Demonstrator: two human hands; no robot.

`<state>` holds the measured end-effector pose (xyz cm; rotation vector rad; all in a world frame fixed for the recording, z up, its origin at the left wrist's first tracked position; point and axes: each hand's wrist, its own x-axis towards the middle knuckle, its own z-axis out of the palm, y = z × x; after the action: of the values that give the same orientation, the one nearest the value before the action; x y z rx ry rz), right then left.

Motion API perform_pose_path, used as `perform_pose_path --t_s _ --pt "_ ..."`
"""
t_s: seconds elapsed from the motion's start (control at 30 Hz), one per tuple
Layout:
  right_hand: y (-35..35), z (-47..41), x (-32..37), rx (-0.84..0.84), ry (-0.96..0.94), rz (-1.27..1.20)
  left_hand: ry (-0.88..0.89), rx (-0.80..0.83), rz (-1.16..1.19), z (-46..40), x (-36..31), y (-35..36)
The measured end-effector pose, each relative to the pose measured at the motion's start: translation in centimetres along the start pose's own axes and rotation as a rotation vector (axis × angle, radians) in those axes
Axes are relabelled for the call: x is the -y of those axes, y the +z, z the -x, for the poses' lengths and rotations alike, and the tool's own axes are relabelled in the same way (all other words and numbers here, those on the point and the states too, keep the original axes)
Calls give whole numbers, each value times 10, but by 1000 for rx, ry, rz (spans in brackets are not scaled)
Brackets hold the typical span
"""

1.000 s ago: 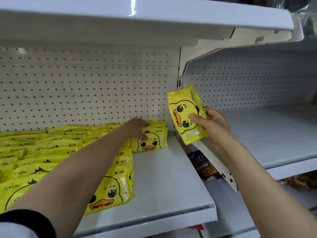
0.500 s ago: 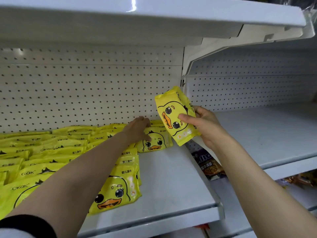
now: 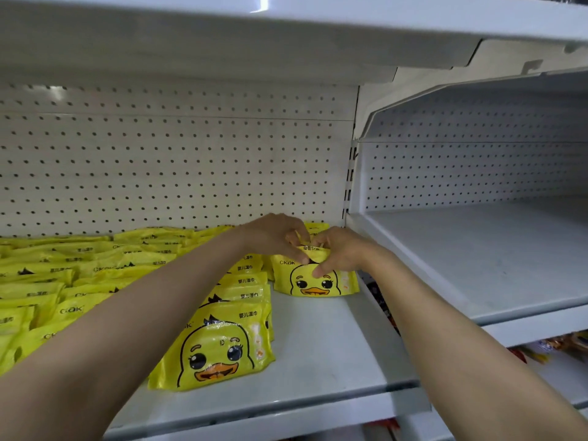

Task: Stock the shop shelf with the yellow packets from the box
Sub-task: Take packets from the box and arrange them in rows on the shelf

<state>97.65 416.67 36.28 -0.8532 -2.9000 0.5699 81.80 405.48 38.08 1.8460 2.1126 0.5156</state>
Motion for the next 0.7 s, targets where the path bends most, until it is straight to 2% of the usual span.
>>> perform_pose_path --t_s 0.13,0.3,0.53,0.7 --pt "12 -17 -2 -23 -24 -43 -70 -24 -168 -4 15 14" --pt "21 -27 -7 -184 -26 -10 -179 -106 -198 -7 28 16" --pt "37 -25 -15 -224 -49 119 -239 -242 -315 -7 27 25" --pt "49 -21 -16 -348 -23 271 -325 -325 -397 -6 18 30"
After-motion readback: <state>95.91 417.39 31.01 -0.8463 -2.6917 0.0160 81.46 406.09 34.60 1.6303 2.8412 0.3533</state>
